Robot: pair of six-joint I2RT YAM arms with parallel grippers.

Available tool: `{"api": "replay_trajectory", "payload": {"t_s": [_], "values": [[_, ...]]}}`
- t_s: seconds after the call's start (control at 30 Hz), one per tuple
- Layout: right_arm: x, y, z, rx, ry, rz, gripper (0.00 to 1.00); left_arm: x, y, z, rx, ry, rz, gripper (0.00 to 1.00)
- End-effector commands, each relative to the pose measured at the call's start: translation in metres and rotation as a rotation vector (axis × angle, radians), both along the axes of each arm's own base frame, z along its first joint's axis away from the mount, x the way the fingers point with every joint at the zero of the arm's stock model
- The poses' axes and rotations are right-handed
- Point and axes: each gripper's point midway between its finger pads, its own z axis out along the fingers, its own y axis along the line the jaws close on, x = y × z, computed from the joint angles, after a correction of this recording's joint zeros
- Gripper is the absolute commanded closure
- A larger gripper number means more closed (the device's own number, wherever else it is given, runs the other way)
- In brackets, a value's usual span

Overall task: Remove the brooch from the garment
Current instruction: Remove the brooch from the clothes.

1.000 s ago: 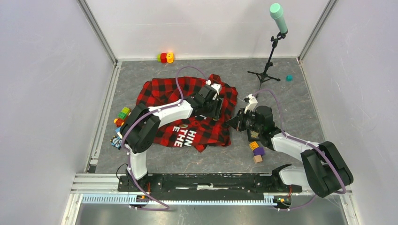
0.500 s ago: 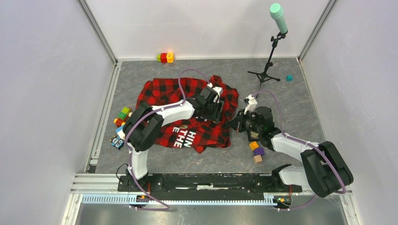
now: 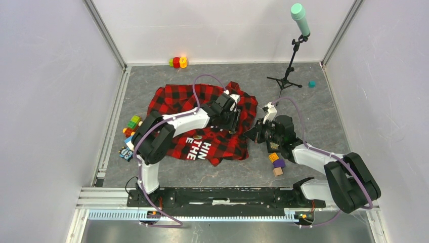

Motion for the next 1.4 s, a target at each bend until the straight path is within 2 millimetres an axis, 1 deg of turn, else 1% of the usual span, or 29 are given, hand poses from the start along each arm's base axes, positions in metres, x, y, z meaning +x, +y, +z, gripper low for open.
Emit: {"api": "replay_trajectory", "payload": {"t_s": [0.0, 0.03, 0.1, 0.13, 0.17, 0.23, 0.3, 0.43, 0.53, 0.7, 0.77, 0.83, 0.9, 1.07, 1.2, 1.27, 1.37], "values": [[0.003, -0.001, 0.010, 0.011, -0.054, 0.001, 0.83, 0.010, 0.001, 0.053, -0.095, -0.061, -0.015, 0.59], [0.003, -0.001, 0.009, 0.003, -0.053, 0.000, 0.71, 0.011, 0.001, 0.059, -0.119, -0.058, -0.020, 0.60], [0.004, -0.003, 0.007, -0.018, -0.050, 0.002, 0.53, 0.010, 0.002, 0.069, -0.152, -0.052, -0.046, 0.61], [0.004, -0.004, 0.007, -0.028, -0.052, 0.005, 0.48, 0.009, 0.004, 0.074, -0.163, -0.051, -0.051, 0.61], [0.005, -0.004, 0.009, -0.035, -0.059, 0.008, 0.45, 0.008, 0.006, 0.078, -0.175, -0.048, -0.060, 0.61], [0.007, -0.005, 0.014, -0.047, -0.089, 0.015, 0.41, 0.007, 0.011, 0.089, -0.211, -0.041, -0.068, 0.62], [0.007, -0.001, 0.031, -0.034, -0.149, 0.051, 0.41, 0.004, 0.017, 0.100, -0.259, -0.030, -0.082, 0.62], [0.003, 0.010, 0.078, 0.028, -0.333, 0.138, 0.39, -0.006, 0.028, 0.127, -0.416, 0.043, -0.148, 0.62], [-0.001, 0.015, 0.106, 0.055, -0.472, 0.195, 0.39, -0.016, 0.031, 0.148, -0.520, 0.086, -0.214, 0.67], [-0.010, 0.025, 0.137, 0.134, -0.611, 0.269, 0.43, -0.031, 0.021, 0.185, -0.681, 0.109, -0.295, 0.66], [-0.016, 0.027, 0.147, 0.173, -0.652, 0.291, 0.43, -0.036, 0.021, 0.196, -0.721, 0.120, -0.319, 0.67], [-0.021, 0.028, 0.159, 0.209, -0.709, 0.305, 0.43, -0.044, 0.021, 0.203, -0.741, 0.139, -0.349, 0.67], [-0.026, 0.030, 0.167, 0.223, -0.761, 0.328, 0.44, -0.048, 0.023, 0.209, -0.747, 0.143, -0.359, 0.67], [-0.030, 0.031, 0.172, 0.190, -0.852, 0.377, 0.42, -0.055, 0.031, 0.221, -0.751, 0.138, -0.362, 0.67], [-0.029, 0.031, 0.175, 0.153, -0.929, 0.396, 0.41, -0.060, 0.035, 0.226, -0.730, 0.129, -0.369, 0.66], [-0.029, 0.032, 0.177, 0.155, -0.944, 0.397, 0.40, -0.059, 0.037, 0.230, -0.717, 0.104, -0.364, 0.66], [-0.028, 0.035, 0.177, 0.178, -0.909, 0.412, 0.41, -0.054, 0.046, 0.230, -0.646, 0.011, -0.333, 0.66]]}}
